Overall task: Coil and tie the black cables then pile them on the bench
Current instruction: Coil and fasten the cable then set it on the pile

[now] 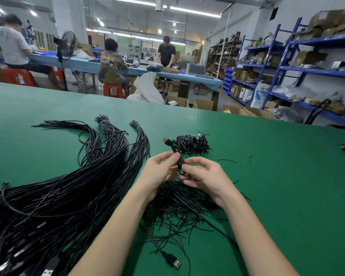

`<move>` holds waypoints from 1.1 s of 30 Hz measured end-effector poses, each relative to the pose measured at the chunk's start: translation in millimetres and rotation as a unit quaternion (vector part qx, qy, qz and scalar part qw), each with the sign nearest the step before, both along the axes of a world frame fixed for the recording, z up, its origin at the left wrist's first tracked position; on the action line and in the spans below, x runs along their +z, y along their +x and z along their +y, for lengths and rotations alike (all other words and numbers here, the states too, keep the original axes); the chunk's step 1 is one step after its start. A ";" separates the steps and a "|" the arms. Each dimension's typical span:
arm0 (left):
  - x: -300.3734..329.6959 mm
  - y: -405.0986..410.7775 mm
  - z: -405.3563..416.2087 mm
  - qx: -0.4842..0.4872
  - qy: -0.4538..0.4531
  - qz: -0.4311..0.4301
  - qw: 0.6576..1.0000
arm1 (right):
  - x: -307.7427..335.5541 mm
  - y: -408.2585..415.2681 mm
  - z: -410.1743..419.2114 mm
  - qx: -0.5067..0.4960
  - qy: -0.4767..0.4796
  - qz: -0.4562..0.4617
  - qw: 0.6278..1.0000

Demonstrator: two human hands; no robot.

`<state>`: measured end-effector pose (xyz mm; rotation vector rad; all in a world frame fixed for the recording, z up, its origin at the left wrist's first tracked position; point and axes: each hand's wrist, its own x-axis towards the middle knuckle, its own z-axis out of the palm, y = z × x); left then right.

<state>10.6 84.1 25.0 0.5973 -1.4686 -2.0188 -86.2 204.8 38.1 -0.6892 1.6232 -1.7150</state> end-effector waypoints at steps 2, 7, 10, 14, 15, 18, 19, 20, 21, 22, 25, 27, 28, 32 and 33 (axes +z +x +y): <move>-0.3 0.6 -2.4 0.006 0.014 0.001 1.000 | -0.6 -1.0 0.7 0.006 -0.008 -0.028 1.000; 0.3 1.6 -0.5 -0.018 0.035 0.003 0.999 | -4.4 0.2 3.6 -0.005 -0.002 -0.015 1.000; -0.5 2.0 0.1 -0.023 0.023 0.003 0.999 | -6.0 -0.6 3.6 -0.012 0.000 -0.016 1.000; -2.2 0.8 -1.4 -0.006 0.020 -0.003 1.000 | -11.5 -1.8 1.8 -0.055 0.001 0.066 0.996; -2.5 -0.2 -2.1 -0.004 0.028 0.000 1.000 | -15.2 -1.4 0.5 -0.082 0.010 0.125 0.989; -1.0 -0.8 -2.5 -0.022 0.052 0.013 0.998 | -24.1 -0.7 -2.4 -0.136 0.058 0.297 0.944; -1.1 -0.6 -2.6 -0.019 0.043 0.009 0.999 | -25.4 0.2 -2.8 -0.117 0.056 0.311 0.941; -1.0 0.0 -2.9 -0.012 0.034 0.002 0.999 | -26.0 1.0 -3.3 -0.090 0.039 0.295 0.951; -1.2 0.7 -3.3 -0.004 0.030 -0.005 1.000 | -26.1 1.8 -4.3 -0.067 0.013 0.251 0.965; -1.6 1.3 -3.9 -0.002 0.031 -0.010 0.999 | -26.4 1.5 -4.8 -0.062 -0.009 0.207 0.976; -1.9 3.7 -6.6 -0.017 0.043 -0.018 0.999 | -25.8 -3.2 -4.6 -0.109 -0.038 0.184 0.976; -1.8 4.7 -8.1 -0.033 0.046 -0.018 0.998 | -23.9 -5.7 -3.0 -0.103 -0.049 0.205 0.972; -1.8 5.3 -8.4 -0.041 0.045 -0.018 0.998 | -22.8 -6.4 -1.9 -0.095 -0.052 0.224 0.969; -0.6 5.9 -8.1 -0.075 0.052 -0.020 0.996 | -19.7 -6.3 1.1 -0.116 -0.039 0.358 0.926; -0.4 6.2 -7.8 -0.083 0.058 -0.018 0.995 | -18.9 -5.9 1.7 -0.123 -0.042 0.394 0.910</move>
